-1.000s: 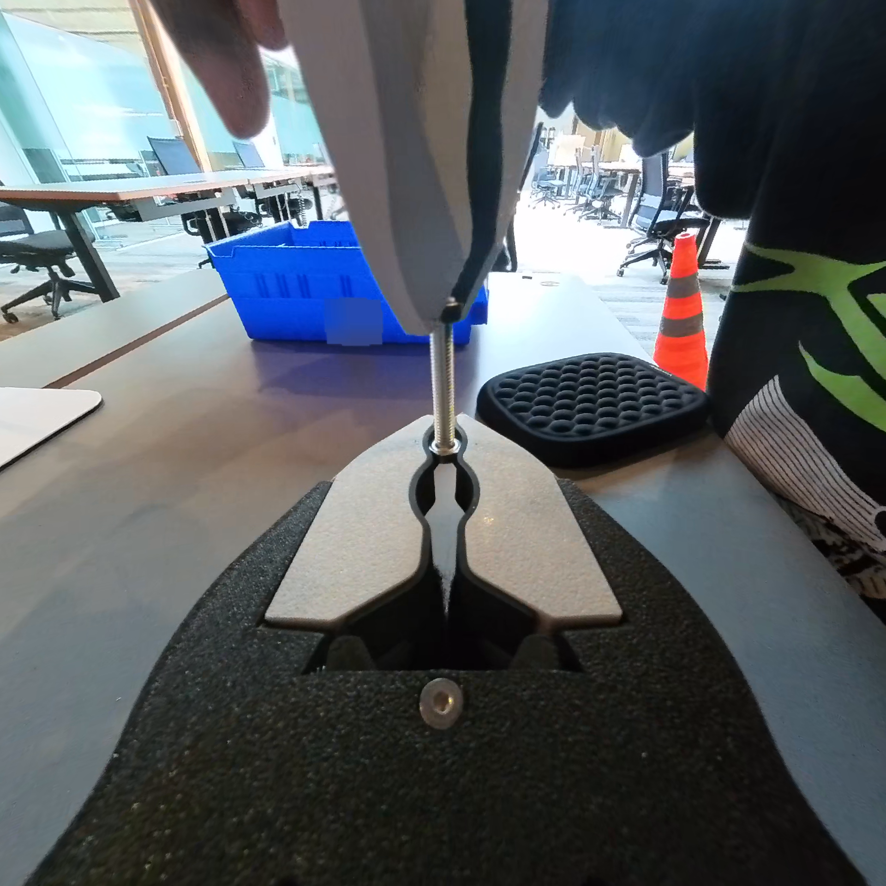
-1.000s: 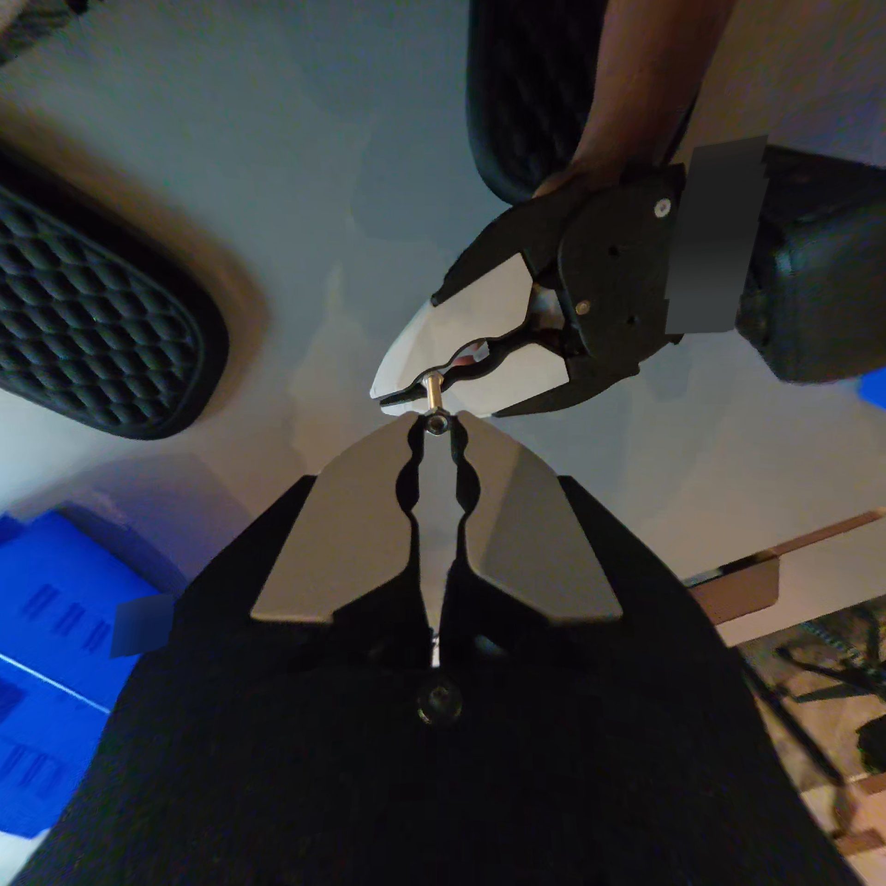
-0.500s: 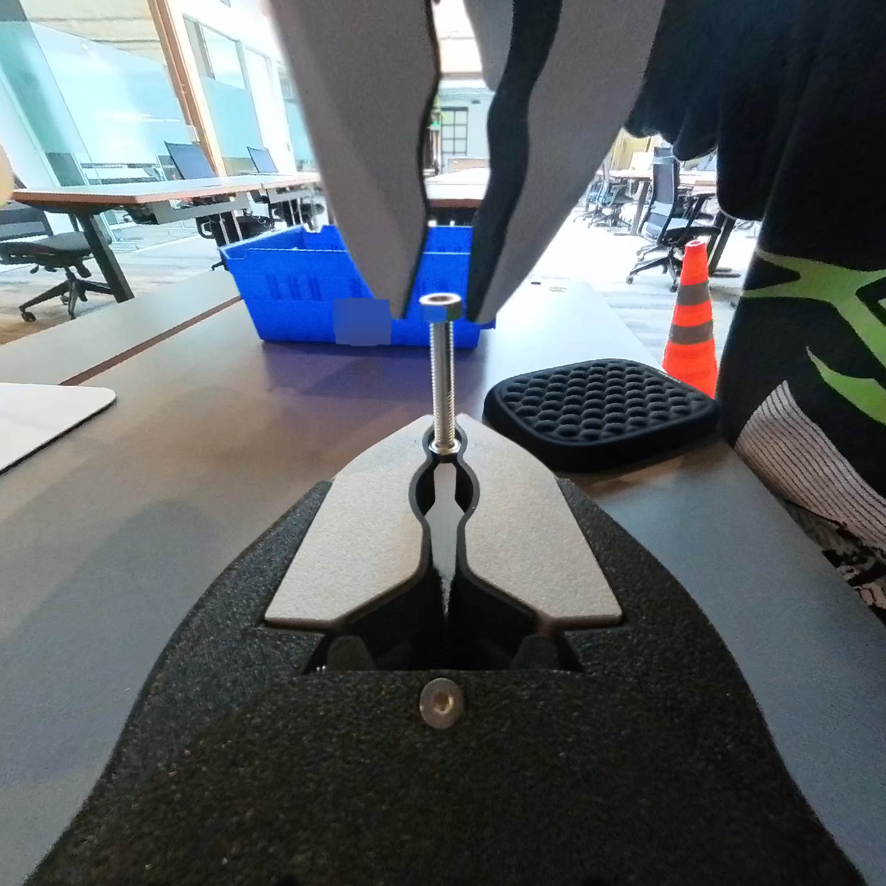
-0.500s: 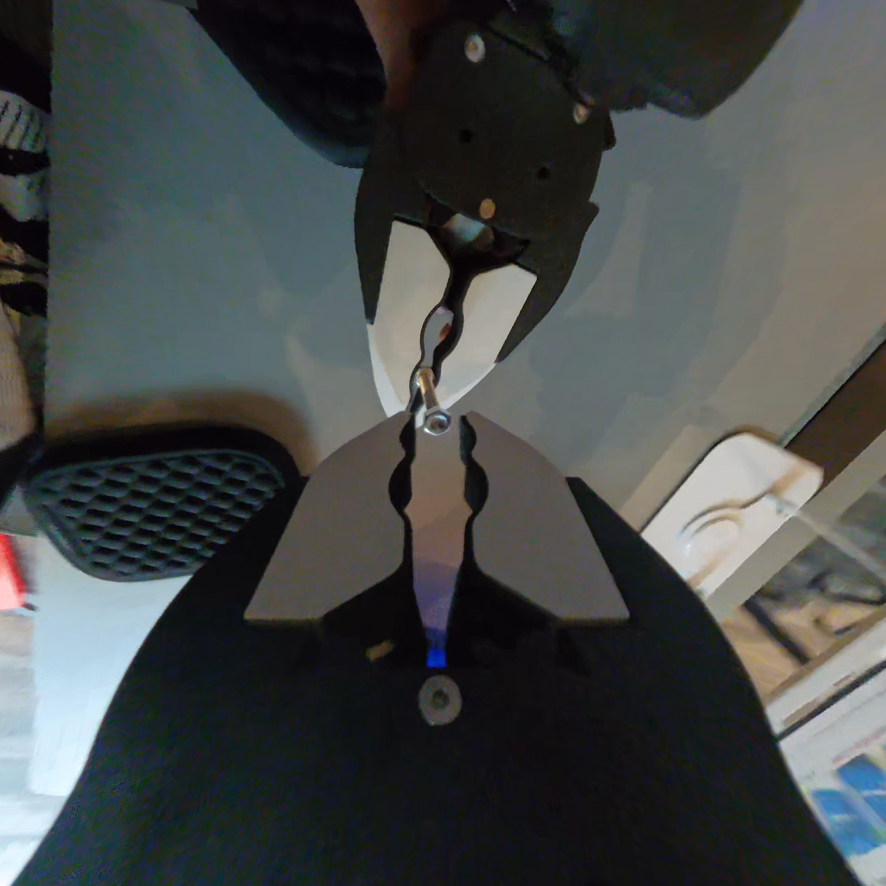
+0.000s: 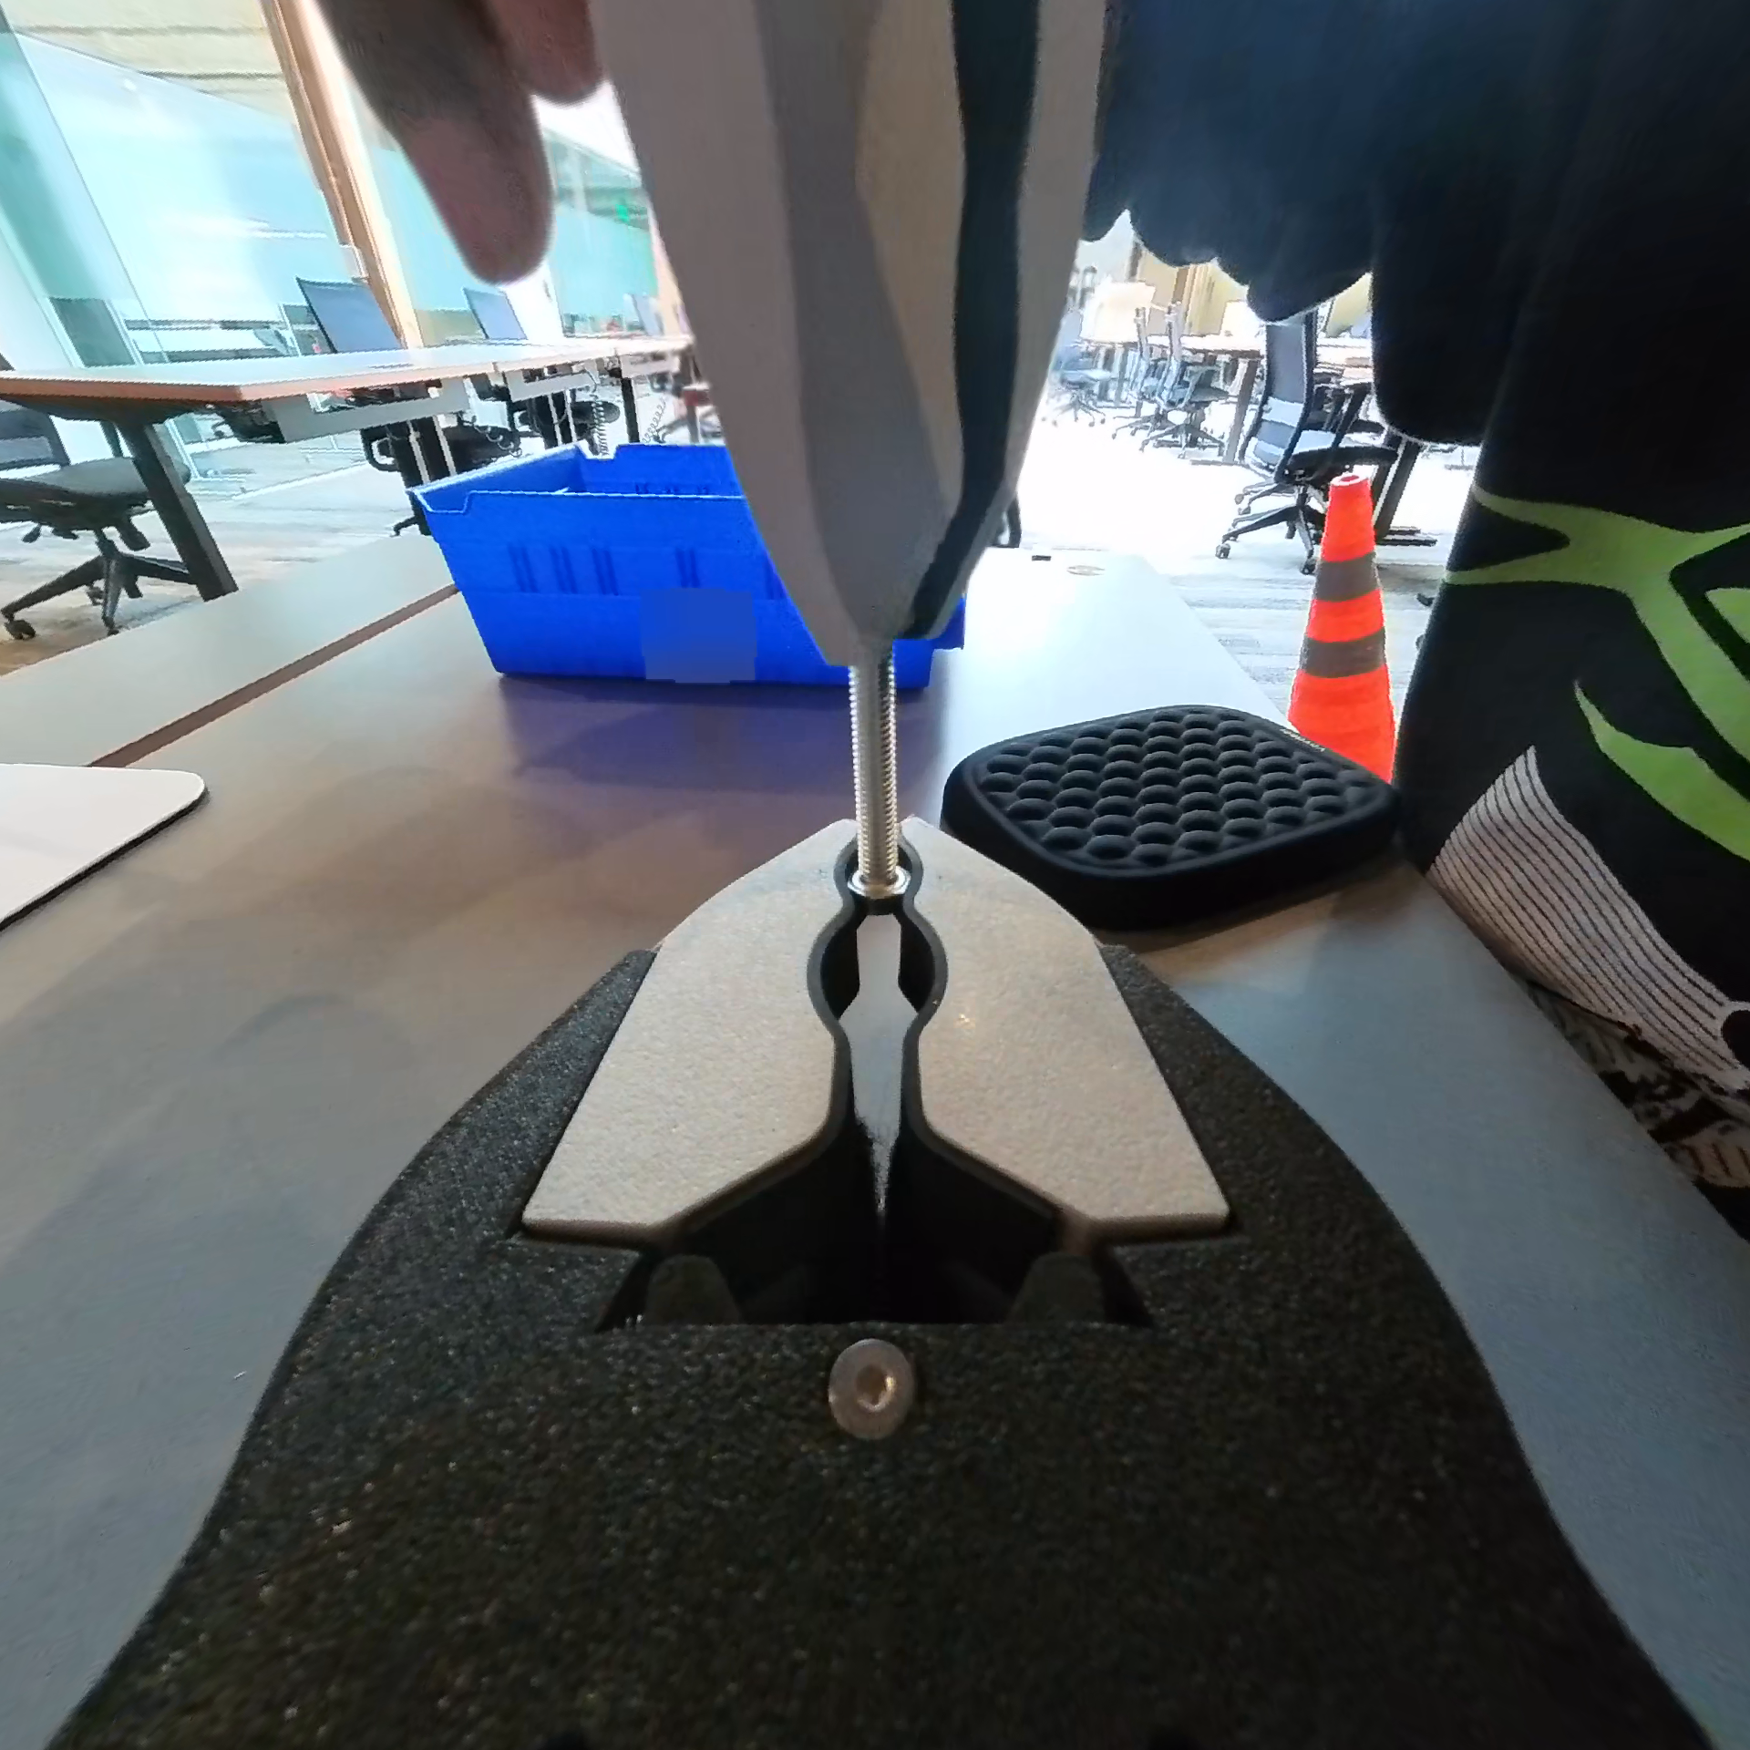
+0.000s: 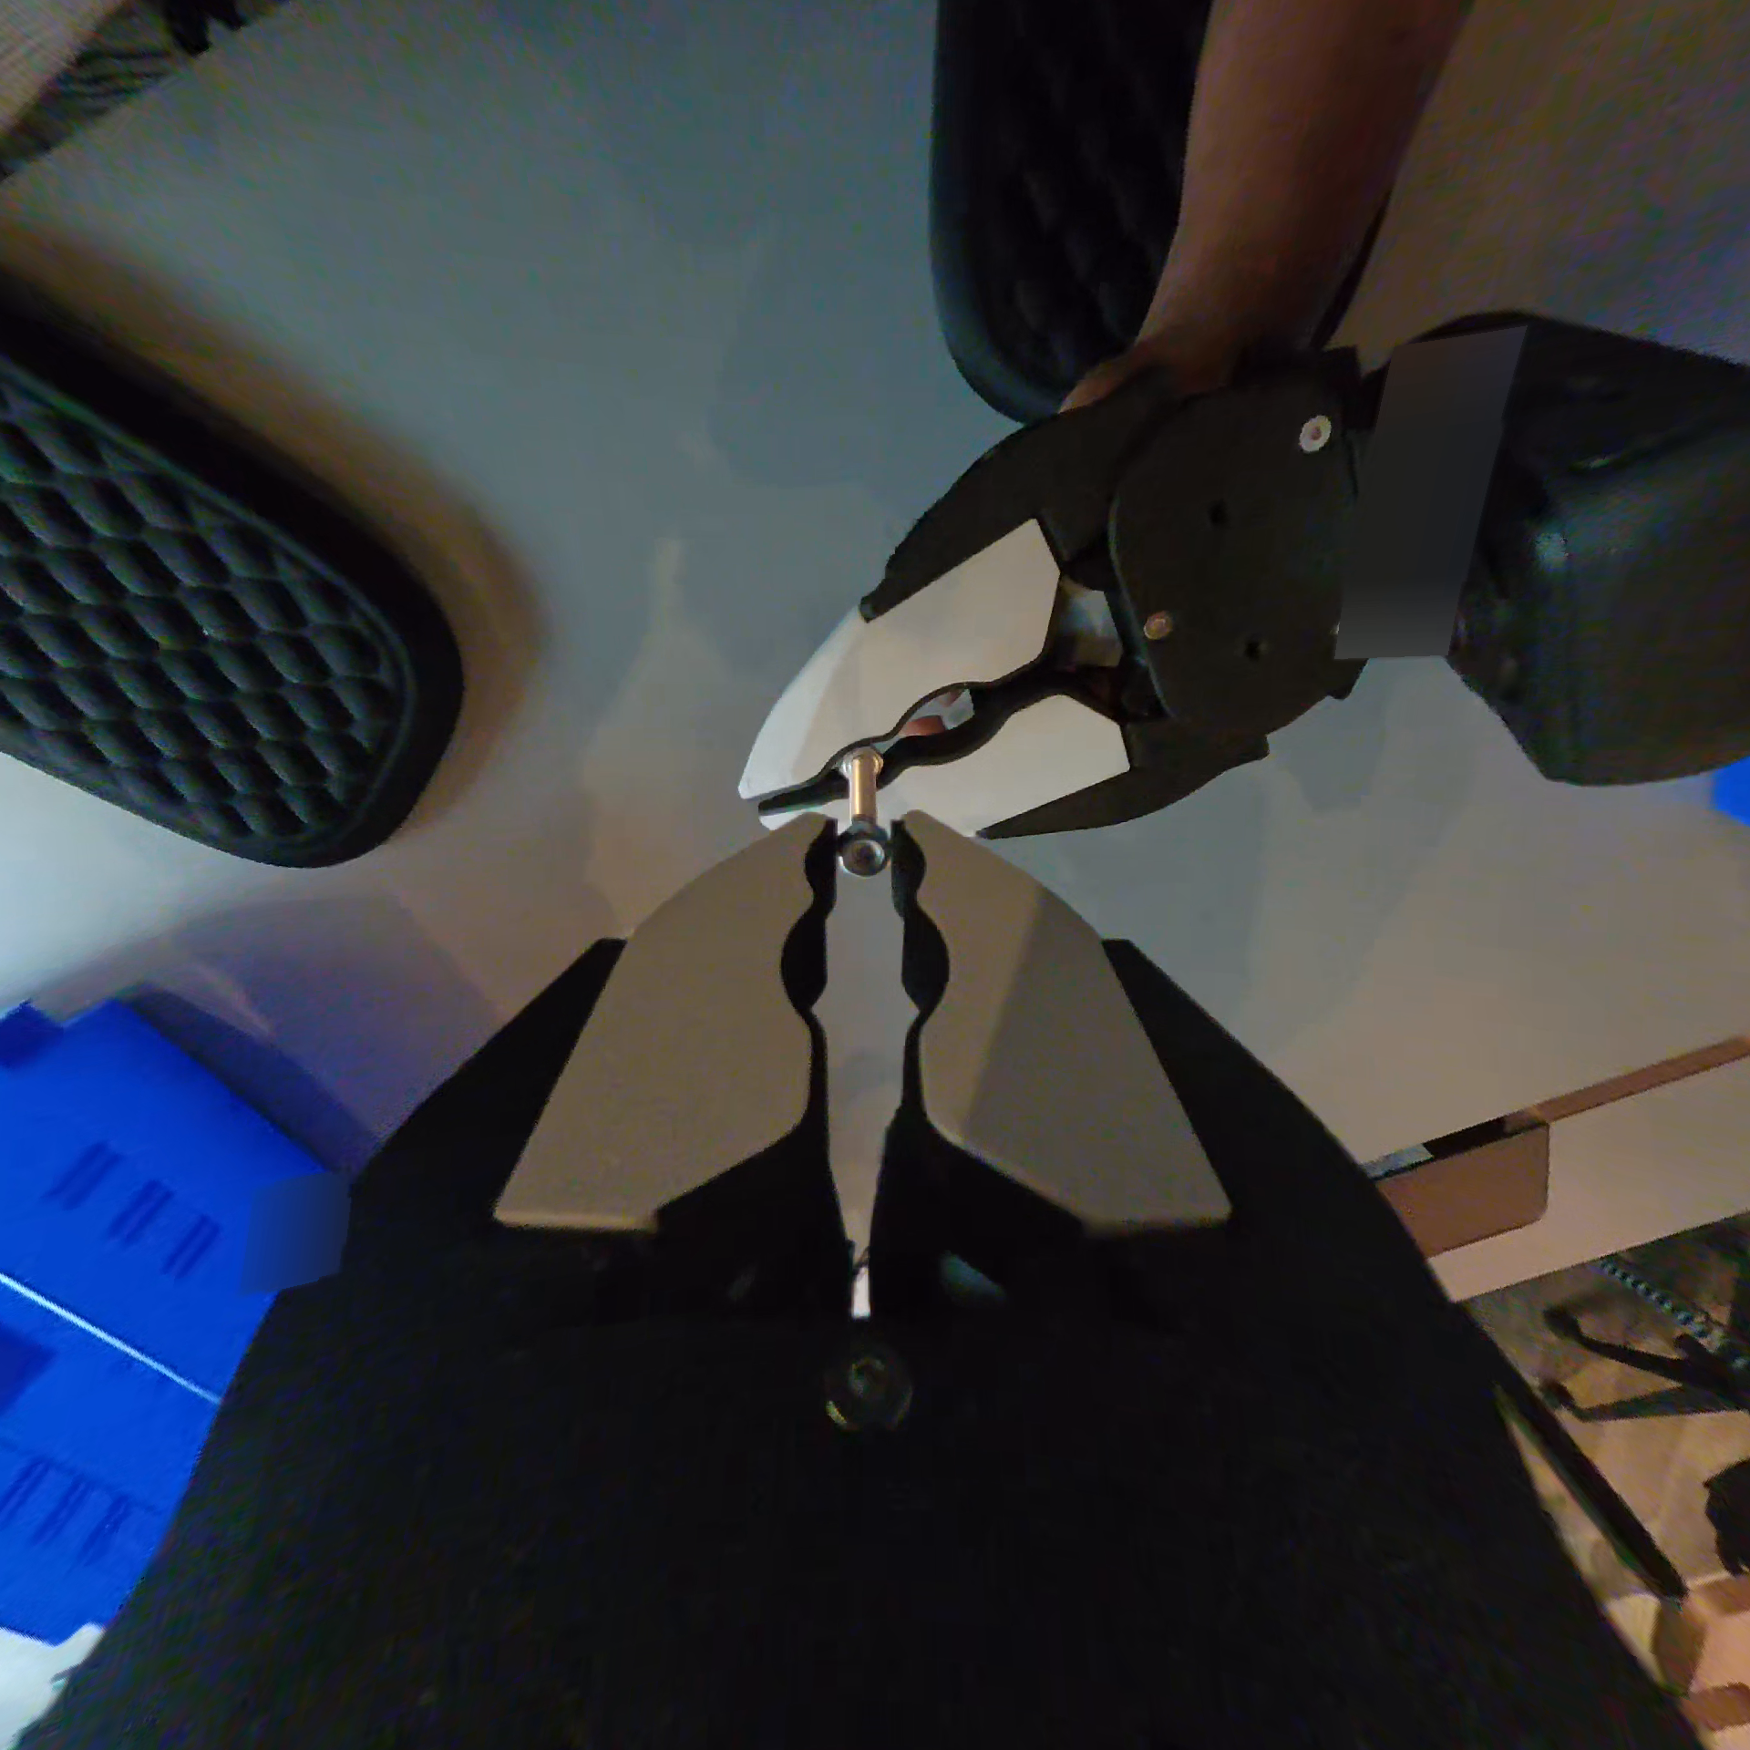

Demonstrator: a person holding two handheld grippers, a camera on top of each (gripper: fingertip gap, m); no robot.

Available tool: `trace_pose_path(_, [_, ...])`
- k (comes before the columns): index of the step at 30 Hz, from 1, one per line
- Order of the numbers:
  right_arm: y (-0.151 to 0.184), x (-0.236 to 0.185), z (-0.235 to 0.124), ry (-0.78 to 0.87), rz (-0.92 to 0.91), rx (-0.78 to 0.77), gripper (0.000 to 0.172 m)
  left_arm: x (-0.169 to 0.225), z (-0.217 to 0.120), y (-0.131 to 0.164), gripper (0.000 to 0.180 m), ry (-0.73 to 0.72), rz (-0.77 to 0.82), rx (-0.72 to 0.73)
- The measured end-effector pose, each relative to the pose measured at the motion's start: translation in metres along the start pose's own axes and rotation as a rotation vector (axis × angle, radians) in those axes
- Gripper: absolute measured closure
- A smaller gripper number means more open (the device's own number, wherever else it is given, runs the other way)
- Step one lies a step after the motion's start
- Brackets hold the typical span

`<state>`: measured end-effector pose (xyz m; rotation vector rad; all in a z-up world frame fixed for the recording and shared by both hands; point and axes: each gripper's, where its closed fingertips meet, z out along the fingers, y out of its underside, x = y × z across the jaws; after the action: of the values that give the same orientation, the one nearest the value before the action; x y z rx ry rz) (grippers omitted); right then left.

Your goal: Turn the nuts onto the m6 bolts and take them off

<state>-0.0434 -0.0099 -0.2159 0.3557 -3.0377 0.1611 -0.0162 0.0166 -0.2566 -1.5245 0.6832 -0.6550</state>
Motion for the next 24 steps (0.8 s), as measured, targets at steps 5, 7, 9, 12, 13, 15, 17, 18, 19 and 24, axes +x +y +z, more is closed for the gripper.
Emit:
trace_pose_path(5, [0.0028, -0.0004, -0.0005, 0.033, 0.187, -0.022, 0.162, -0.0014, -0.0003, -0.0003, 0.178, -0.011, 0.0, 0.003])
trace_pose_path(7, [0.0038, -0.0011, 0.0, 0.052, 0.329, -0.037, 0.162, -0.0018, 0.0001, 0.0001, 0.178, -0.018, 0.005, -0.001])
trace_pose_path(9, [0.004, -0.0005, 0.0002, 0.08, 0.521, -0.054, 0.162, -0.0025, 0.0004, 0.0005, 0.178, -0.028, 0.009, -0.004])
trace_pose_path(12, [0.0061, -0.0023, 0.0003, 0.108, 0.834, -0.084, 0.162, -0.0036, 0.0004, 0.0006, 0.178, -0.037, 0.01, -0.005])
trace_pose_path(13, [0.0054, -0.0028, 0.0006, 0.119, 0.857, -0.088, 0.162, -0.0032, 0.0006, 0.001, 0.178, -0.036, 0.012, -0.008])
trace_pose_path(15, [0.0026, -0.0007, 0.0006, 0.144, 0.85, -0.08, 0.162, -0.0023, 0.0009, 0.0012, 0.178, -0.033, 0.019, -0.011])
trace_pose_path(17, [0.0019, 0.0037, -0.0016, 0.166, 0.759, -0.072, 0.148, -0.0024, 0.0006, 0.0009, 0.178, -0.03, 0.015, -0.008])
trace_pose_path(18, [0.0028, 0.0059, -0.0039, 0.17, 0.686, -0.074, 0.135, -0.0024, 0.0005, 0.0008, 0.178, -0.028, 0.012, -0.006])
trace_pose_path(19, [0.0025, 0.0048, -0.0058, 0.148, 0.585, -0.071, 0.129, -0.0021, 0.0003, 0.0006, 0.178, -0.024, 0.011, -0.005])
trace_pose_path(24, [0.0044, -0.0022, -0.0084, 0.108, 0.061, -0.038, 0.137, -0.0008, 0.0001, 0.0004, 0.178, -0.011, 0.012, -0.003])
